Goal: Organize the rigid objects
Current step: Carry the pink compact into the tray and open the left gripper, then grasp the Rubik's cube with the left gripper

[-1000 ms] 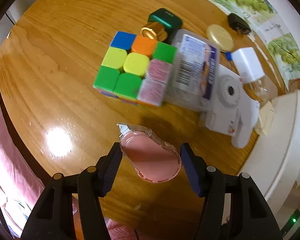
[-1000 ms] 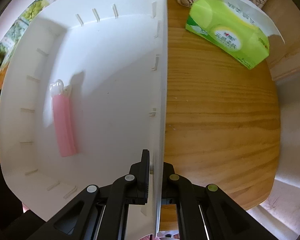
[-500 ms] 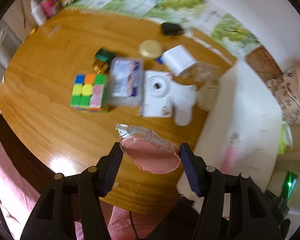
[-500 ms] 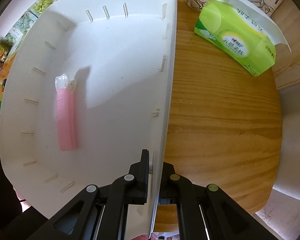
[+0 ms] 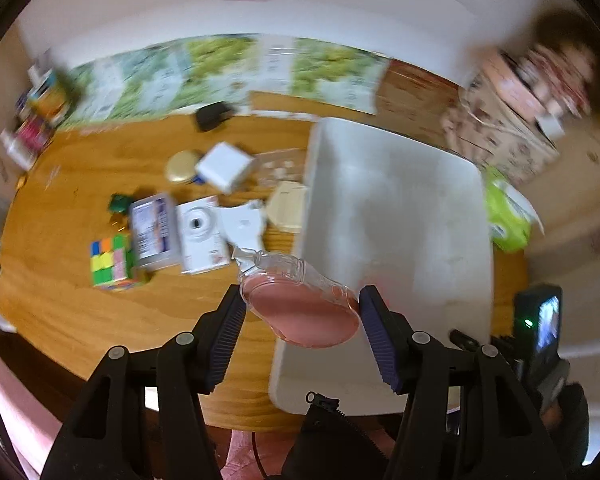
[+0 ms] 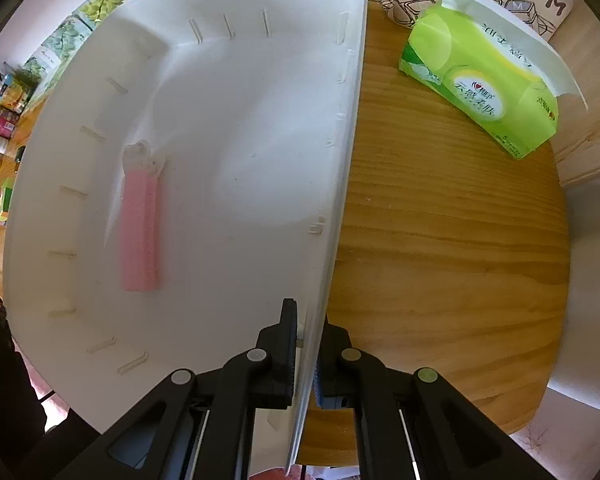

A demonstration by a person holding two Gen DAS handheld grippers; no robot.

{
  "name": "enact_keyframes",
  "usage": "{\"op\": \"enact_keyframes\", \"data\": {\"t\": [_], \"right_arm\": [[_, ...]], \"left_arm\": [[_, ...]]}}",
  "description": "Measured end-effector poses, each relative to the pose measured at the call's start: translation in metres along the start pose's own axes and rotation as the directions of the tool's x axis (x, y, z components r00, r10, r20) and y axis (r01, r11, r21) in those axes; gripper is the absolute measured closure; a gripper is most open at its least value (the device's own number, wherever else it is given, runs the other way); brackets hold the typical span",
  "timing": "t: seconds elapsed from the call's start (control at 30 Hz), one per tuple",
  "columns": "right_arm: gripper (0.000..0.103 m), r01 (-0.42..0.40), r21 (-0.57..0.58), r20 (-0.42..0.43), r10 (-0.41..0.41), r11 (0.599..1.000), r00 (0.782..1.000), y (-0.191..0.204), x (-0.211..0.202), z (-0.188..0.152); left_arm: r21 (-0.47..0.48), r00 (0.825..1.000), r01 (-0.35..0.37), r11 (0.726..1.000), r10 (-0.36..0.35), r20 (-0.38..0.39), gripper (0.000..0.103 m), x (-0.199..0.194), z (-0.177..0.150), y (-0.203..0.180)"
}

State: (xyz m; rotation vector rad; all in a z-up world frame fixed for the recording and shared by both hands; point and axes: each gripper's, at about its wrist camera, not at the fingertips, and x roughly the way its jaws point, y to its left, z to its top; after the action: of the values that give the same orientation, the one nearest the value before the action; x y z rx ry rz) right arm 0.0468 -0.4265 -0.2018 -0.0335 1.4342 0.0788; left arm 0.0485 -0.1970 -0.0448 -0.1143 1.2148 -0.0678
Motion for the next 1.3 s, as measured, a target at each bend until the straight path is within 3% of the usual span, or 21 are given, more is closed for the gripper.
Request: {"op": "enact_keyframes", "data": {"t": [0.23, 0.37, 0.57, 0.97, 1.3], "right_arm": [[0.096, -0.011, -0.008, 0.007, 0.012, 1.0, 1.0, 0.002, -0.001, -0.006], [0.096, -0.016, -0.01, 0.01, 0.016, 1.0, 1.0, -0.009, -0.003, -0.004], [0.096, -0.02, -0.007, 0.012, 0.021, 1.0, 1.0, -0.017, -0.004, -0.004], [0.096, 0.001, 0.011, 0.002, -0.001, 1.0, 1.0, -0.014, -0.003, 0.001], [0.096, 0.02, 0.068, 0.001, -0.02, 0.997, 1.0, -0.017, -0.005, 0.003]], "left_arm": [[0.128, 0.998, 0.042, 0.991, -0.036, -0.042, 0.041, 0.01, -0.006, -0.048], [0.184, 0.997, 0.035, 0.982, -0.021, -0.077, 0.041, 0.022, -0.012, -0.067], [0.218, 0.996, 0.035, 0.975, -0.017, -0.084, 0.04, 0.029, -0.019, -0.079], [0.162, 0.999, -0.03, 0.986, 0.033, -0.012, 0.04, 0.022, -0.013, -0.039], [0.064, 0.999, -0.044, 0.997, 0.043, 0.017, 0.04, 0.014, -0.002, 0.027]]}}
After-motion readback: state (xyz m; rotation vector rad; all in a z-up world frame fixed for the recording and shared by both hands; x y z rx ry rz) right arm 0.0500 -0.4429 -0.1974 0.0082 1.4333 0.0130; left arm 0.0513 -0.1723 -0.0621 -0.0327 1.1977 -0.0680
